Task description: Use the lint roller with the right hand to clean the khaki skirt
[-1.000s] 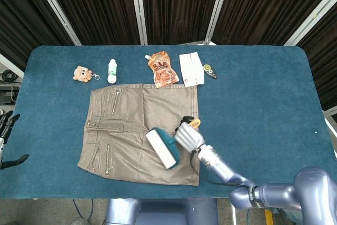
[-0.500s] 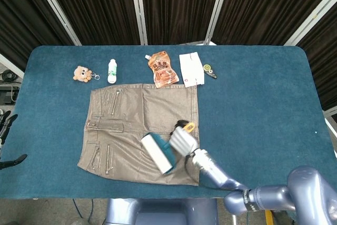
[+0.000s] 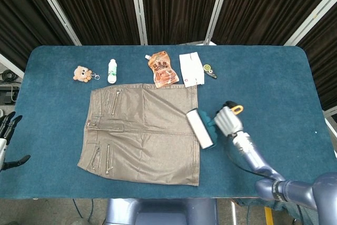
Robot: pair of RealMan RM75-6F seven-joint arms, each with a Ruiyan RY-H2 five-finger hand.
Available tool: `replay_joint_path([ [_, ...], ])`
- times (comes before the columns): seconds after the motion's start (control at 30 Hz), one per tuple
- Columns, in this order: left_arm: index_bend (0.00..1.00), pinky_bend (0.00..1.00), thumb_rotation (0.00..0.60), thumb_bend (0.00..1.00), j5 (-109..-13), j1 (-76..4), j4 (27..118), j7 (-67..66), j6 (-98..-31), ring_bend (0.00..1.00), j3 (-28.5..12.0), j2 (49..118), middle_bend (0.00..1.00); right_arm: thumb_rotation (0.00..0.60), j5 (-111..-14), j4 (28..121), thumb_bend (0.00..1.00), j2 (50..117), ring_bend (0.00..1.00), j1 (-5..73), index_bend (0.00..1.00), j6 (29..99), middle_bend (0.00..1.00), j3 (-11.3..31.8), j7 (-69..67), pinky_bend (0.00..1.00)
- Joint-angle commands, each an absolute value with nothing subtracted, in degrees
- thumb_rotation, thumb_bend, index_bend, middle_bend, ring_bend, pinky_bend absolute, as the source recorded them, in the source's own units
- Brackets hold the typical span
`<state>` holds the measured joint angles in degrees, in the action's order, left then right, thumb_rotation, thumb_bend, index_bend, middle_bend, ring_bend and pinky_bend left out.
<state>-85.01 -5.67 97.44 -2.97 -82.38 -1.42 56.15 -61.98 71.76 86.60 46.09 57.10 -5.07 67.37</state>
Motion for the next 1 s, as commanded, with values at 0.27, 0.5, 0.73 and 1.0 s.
replay_joint_path([
  [0.27, 0.00, 0.00, 0.600, 0.00, -85.1, -5.8, 97.8, -3.7, -82.3, 0.00, -1.3, 56.4, 0.00, 0.600, -58.9, 67.8, 0.64, 85.0, 0.40, 42.5, 0.38, 55.1, 0.51, -3.4, 59.3, 0.44],
  [0.5, 0.00, 0.00, 0.600, 0.00, -85.0, -5.7, 97.8, -3.5, -82.2, 0.00, -1.3, 56.3, 0.00, 0.600, -56.0, 73.6, 0.00, 82.6, 0.00, 40.1, 0.00, 58.1, 0.00, 0.4, 53.8, 0.12],
  [0.73, 0.00, 0.00, 0.600, 0.00, -86.7, -5.0, 98.0, -0.9, -83.7, 0.00, -0.8, 55.1, 0.00, 0.600, -62.8, 90.1, 0.00, 70.4, 0.00, 33.9, 0.00, 67.9, 0.00, 2.3, 39.8, 0.00],
  [1.0, 0.00, 0.00, 0.600, 0.00, -88.8, -4.5, 96.3, 1.7, -85.2, 0.00, -0.3, 55.2, 0.00, 0.600, -77.8, 95.8, 0.00, 63.6, 0.00, 23.0, 0.00, 82.3, 0.00, 0.4, 16.0, 0.00],
])
